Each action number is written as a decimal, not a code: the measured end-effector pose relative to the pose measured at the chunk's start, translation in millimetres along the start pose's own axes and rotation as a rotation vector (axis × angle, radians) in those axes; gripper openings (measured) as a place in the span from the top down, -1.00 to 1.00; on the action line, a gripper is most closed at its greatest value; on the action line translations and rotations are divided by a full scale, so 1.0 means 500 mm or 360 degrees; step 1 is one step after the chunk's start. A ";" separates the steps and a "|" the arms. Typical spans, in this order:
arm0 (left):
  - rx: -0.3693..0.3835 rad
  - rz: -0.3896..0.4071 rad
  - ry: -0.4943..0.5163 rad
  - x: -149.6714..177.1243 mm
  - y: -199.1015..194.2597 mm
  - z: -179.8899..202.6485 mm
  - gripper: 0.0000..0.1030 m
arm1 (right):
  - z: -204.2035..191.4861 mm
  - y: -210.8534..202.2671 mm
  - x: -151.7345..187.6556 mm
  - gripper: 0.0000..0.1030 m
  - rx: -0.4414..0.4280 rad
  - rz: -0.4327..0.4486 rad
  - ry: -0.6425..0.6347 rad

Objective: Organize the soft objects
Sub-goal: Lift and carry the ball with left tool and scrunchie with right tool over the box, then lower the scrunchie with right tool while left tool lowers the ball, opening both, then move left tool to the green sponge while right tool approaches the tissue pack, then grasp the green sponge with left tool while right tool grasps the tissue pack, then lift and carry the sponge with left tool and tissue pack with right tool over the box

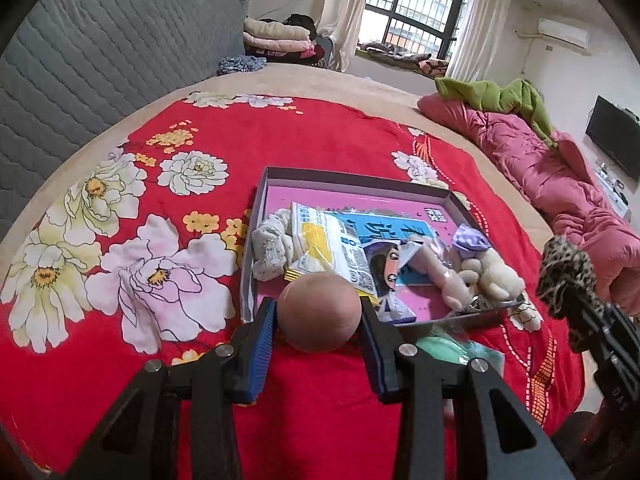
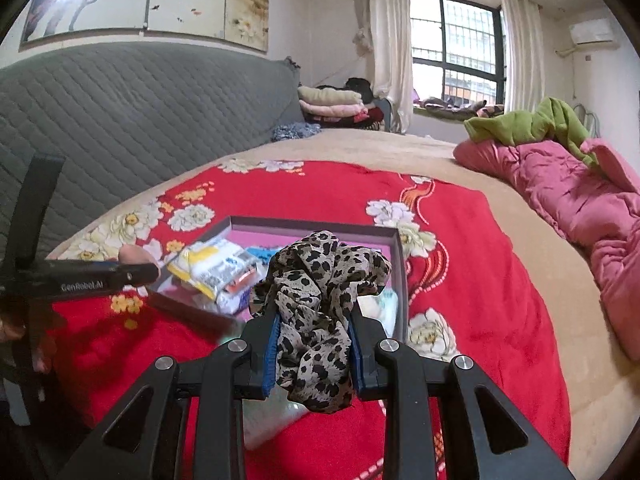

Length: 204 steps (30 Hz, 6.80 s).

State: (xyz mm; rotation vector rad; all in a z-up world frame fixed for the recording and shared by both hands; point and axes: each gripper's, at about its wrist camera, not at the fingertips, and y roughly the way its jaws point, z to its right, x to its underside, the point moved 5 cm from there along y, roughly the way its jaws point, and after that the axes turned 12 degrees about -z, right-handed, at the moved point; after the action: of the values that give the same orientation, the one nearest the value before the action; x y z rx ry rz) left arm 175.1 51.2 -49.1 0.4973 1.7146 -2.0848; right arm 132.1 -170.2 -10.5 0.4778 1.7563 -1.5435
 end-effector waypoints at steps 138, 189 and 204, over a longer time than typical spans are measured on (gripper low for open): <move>0.0183 -0.0349 0.0253 0.093 0.065 0.212 -0.25 | -0.048 0.047 0.163 -0.44 -0.0157 -0.0536 -0.0053; 0.0379 -0.0374 0.0012 0.084 0.109 0.097 0.21 | 0.013 0.131 0.119 0.10 -0.0527 -0.0466 0.0454; 0.0353 -0.0126 -0.0009 0.003 0.019 0.081 0.21 | 0.022 0.050 0.054 0.10 -0.0388 -0.0240 0.0269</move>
State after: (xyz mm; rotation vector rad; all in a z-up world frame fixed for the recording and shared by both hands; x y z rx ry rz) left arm 177.8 9.8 -50.2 0.4941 1.5305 -2.3454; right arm 134.9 -180.8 -47.4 0.3695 2.1218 -1.3971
